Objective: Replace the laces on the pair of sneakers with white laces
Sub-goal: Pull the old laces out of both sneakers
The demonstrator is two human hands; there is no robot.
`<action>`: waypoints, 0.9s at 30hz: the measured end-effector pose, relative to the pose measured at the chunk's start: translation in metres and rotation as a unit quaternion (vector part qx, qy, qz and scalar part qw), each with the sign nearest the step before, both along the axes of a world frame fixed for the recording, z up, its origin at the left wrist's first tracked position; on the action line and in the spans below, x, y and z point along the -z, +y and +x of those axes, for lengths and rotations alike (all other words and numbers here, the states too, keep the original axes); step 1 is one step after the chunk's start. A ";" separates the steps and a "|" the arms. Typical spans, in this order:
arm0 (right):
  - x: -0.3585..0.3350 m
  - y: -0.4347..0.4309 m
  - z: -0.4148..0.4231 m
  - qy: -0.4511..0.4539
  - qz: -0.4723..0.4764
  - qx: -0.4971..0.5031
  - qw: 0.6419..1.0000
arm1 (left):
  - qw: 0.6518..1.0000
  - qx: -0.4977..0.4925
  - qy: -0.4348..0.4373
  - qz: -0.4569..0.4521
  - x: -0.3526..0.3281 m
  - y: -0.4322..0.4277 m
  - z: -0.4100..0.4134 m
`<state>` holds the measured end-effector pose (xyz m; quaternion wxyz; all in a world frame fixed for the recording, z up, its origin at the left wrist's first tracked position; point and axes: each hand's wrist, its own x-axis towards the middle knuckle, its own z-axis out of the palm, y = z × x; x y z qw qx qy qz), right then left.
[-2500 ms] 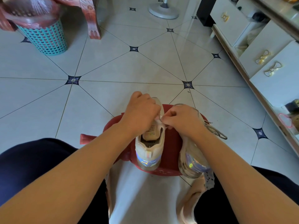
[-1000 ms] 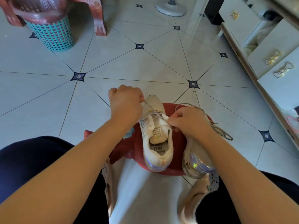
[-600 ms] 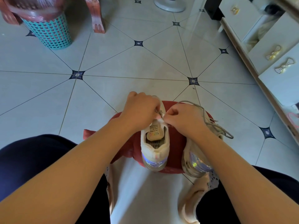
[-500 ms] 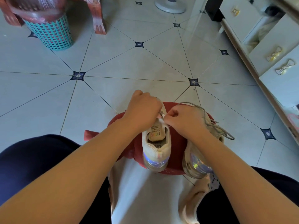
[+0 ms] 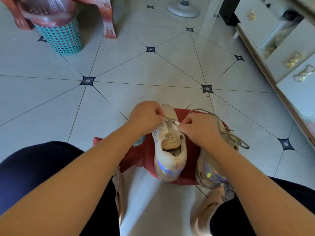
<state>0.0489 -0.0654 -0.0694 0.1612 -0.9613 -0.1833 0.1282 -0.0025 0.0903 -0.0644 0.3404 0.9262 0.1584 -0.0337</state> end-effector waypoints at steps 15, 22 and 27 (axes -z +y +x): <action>-0.011 0.004 0.002 0.020 -0.025 -0.023 0.999 | 0.994 0.054 0.059 0.070 0.004 -0.011 0.000; -0.007 0.017 -0.007 -0.033 -0.002 -0.103 0.994 | 0.998 0.028 0.043 0.038 0.004 -0.012 0.005; -0.003 0.022 -0.009 -0.107 -0.031 -0.136 0.984 | 0.999 0.011 0.023 0.021 0.006 -0.011 0.003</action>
